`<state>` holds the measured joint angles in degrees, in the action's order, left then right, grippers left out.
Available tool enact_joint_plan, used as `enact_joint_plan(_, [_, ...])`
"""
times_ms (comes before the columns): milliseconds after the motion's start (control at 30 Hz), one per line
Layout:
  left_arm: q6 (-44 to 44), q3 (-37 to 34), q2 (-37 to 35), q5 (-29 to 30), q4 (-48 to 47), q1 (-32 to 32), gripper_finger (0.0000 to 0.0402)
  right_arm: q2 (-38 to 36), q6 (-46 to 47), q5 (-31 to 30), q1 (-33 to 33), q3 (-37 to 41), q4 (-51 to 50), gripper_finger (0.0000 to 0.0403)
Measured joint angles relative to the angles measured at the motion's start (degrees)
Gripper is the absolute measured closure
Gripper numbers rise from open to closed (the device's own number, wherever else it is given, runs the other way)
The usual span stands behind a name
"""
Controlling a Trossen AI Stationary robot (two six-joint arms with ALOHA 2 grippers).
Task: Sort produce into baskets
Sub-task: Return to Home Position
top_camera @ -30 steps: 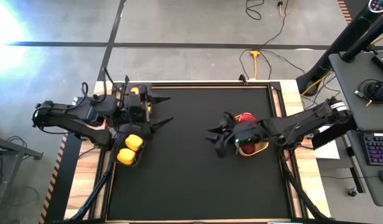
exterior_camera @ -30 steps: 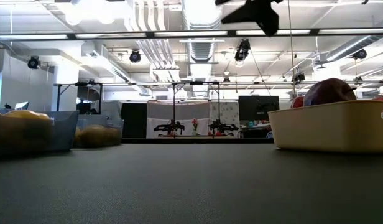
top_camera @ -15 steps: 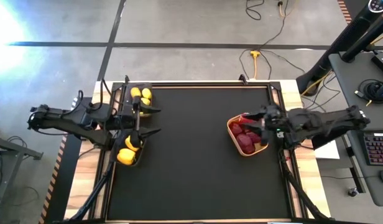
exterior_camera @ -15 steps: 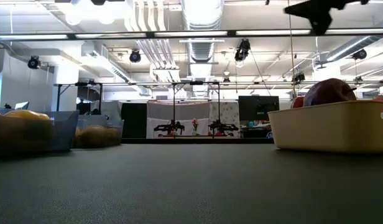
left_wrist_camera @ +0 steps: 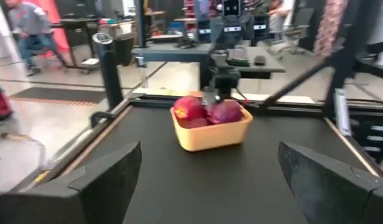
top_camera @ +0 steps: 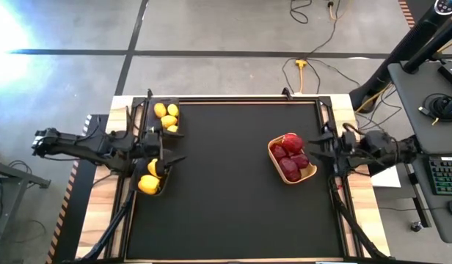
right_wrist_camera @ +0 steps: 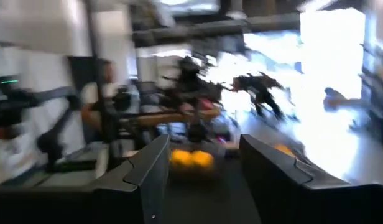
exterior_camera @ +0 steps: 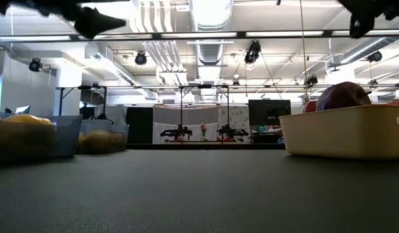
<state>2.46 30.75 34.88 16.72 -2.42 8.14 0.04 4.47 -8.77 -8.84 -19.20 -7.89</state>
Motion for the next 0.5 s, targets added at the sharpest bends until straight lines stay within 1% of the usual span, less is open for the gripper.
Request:
enact_joint_plan(33, [0.00, -2.18, -1.87, -1.03, 0.84, -0.01, 0.0042, 0.07, -1.45, 1.55, -0.01, 1.18, 2.05, 0.0215])
enact_joint_plan(100, [-0.42, -6.26, -6.28, -3.16, 1.29, 0.00, 0.0042, 0.16, -1.63, 1.05, 0.14, 2.84, 2.63, 0.0216])
enact_joint_plan(200, [-0.15, -11.66, -14.50, -8.09, 0.32, -0.01, 0.0042, 0.53, -0.88, -4.65, 0.15, 5.15, 4.74, 0.0216])
enact_joint_plan(267, [0.19, -14.92, -19.67, -11.22, 0.35, 0.00, 0.0042, 0.02, -0.45, -6.73, 0.29, 7.00, 6.08, 0.0216])
enact_joint_plan(433, [1.20, -22.67, -29.49, -11.73, 1.45, -0.02, 0.0042, 0.02, 1.42, -7.75, 0.36, 11.06, 11.35, 0.0216])
enact_joint_plan(500, [1.25, -25.48, -32.05, -11.71, 4.55, 0.00, 0.0042, 0.02, 1.54, -7.82, 0.37, 12.76, 14.30, 0.0216])
